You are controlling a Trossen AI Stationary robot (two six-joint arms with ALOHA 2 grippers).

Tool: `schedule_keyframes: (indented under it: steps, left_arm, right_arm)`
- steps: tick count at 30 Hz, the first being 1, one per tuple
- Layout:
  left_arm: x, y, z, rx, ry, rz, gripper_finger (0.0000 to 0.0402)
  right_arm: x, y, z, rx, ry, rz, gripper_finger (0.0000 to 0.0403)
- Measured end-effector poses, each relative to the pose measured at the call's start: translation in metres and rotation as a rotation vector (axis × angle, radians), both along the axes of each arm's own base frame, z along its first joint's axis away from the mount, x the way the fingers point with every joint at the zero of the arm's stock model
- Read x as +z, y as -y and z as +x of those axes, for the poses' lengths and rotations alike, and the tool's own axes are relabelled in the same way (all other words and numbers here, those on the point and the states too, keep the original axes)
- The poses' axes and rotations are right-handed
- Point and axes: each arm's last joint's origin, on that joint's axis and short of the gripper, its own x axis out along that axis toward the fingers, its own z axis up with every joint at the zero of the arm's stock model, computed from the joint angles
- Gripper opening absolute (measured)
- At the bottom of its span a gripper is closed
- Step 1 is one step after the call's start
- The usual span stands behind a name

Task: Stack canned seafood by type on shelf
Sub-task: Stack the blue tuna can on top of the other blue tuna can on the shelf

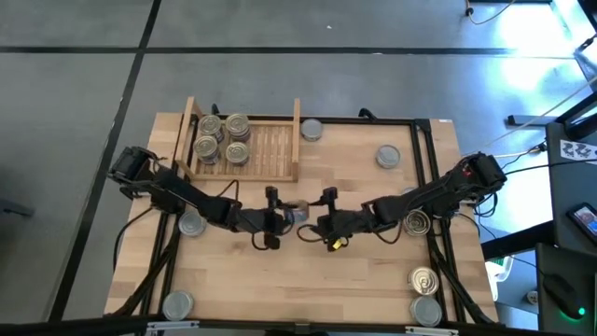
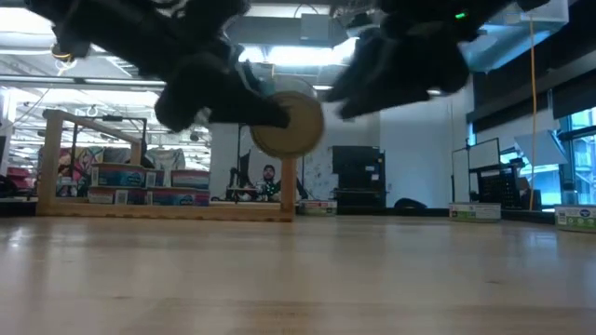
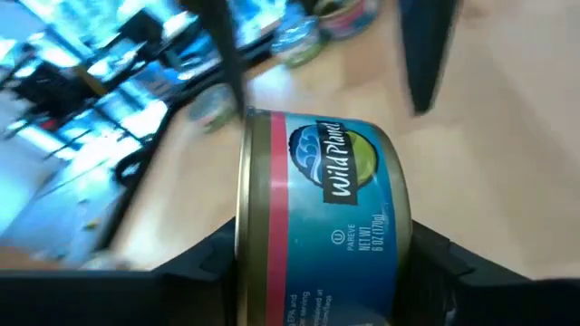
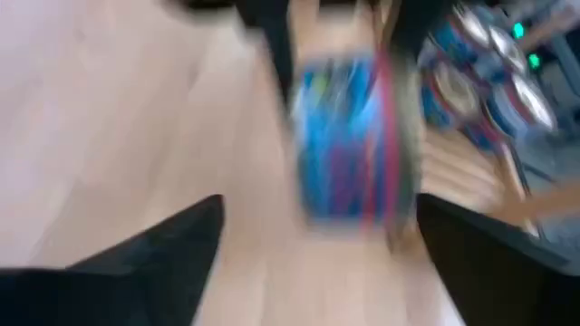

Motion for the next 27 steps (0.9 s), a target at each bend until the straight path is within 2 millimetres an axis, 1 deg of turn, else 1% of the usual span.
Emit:
schedule_keyframes:
  steps: [2,3,5,7,9,14,18,23,27]
  left_arm:
    - [0.008,-0.002,-0.007,0.062,-0.008,0.011,0.0186]
    - [0.011,-0.002,-0.011,0.087,-0.025,0.014,0.019]
    - [0.017,-0.006,-0.021,0.141,-0.053,0.006,0.0194]
    - [0.025,-0.012,-0.031,0.212,-0.067,-0.018,0.019]
    - [0.031,-0.022,-0.043,0.3,-0.077,-0.059,0.0184]
    - [0.04,-0.056,-0.072,0.535,-0.148,-0.143,0.0182]
    - [0.039,-0.086,-0.086,0.7,-0.232,-0.134,0.0189]
    - [0.033,-0.123,-0.096,0.866,-0.343,-0.101,0.0183]
    - [0.031,-0.144,-0.1,0.941,-0.386,-0.085,0.0186]
  right_arm:
    - [0.003,0.0,-0.012,-0.048,-0.053,0.006,0.0388]
    - [0.004,0.001,-0.018,-0.067,-0.089,0.005,0.0387]
    - [0.003,0.004,-0.027,-0.104,-0.157,0.009,0.0374]
    - [-0.001,0.007,-0.032,-0.136,-0.205,0.015,0.0358]
    - [-0.009,0.009,-0.036,-0.148,-0.231,0.007,0.0344]
    - [-0.036,0.015,-0.044,-0.166,-0.191,0.003,0.0321]
    - [-0.051,0.023,-0.048,-0.187,-0.138,0.028,0.0314]
    - [-0.059,0.028,-0.051,-0.202,-0.12,0.049,0.0312]
    - [-0.06,0.029,-0.052,-0.204,-0.124,0.048,0.0312]
